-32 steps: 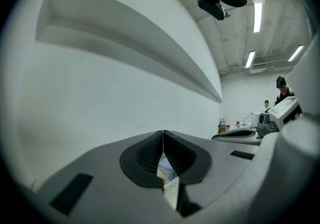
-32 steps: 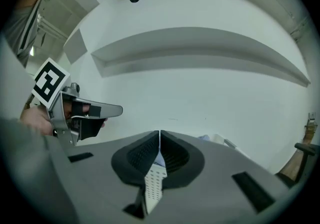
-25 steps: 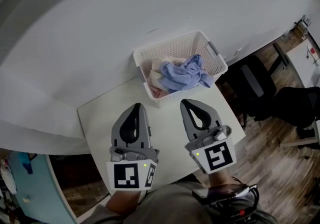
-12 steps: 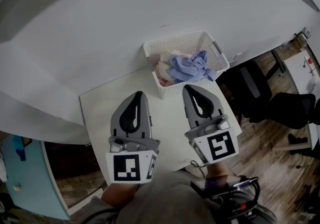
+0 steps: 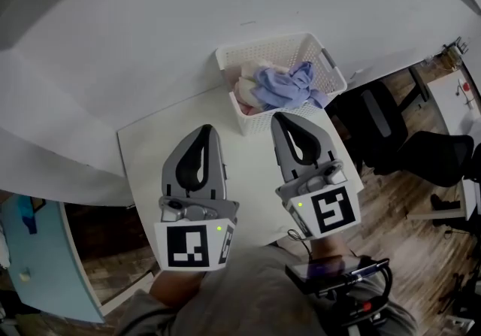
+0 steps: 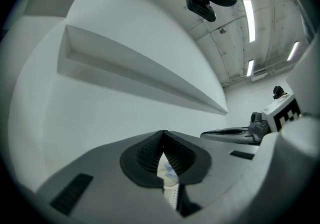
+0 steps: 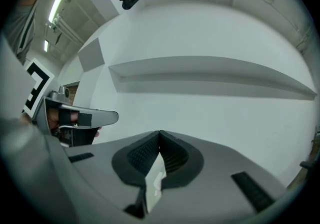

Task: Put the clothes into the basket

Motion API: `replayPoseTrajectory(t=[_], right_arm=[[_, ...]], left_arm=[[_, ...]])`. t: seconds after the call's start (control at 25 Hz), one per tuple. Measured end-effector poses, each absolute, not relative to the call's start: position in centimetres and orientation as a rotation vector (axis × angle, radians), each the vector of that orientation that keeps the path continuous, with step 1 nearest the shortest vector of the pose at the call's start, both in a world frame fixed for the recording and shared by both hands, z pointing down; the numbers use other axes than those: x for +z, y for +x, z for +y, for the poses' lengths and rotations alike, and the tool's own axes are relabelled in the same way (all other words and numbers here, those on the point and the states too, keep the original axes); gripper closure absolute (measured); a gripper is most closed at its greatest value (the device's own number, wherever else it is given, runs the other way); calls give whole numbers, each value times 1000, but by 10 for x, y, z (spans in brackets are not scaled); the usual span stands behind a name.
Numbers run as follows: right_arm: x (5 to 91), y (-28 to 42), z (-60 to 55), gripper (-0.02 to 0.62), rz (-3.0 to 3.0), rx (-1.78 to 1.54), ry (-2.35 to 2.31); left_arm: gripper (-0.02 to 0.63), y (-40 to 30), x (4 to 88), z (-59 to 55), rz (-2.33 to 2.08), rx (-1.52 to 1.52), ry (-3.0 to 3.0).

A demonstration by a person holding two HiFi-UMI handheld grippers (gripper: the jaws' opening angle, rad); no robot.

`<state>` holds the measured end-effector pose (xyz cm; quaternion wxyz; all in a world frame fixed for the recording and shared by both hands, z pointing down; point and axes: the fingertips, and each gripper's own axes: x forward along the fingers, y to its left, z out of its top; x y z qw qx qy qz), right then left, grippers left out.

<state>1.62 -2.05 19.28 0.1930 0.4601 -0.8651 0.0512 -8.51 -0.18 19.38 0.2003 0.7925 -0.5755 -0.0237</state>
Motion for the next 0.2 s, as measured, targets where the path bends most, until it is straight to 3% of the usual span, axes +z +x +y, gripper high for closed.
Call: replayPoseTrajectory(t=[0.2], right_arm=[[197,14,-14,589,-2431,168,1256]], left_arm=[[597,-82,196,4,-1599,-47,2202]])
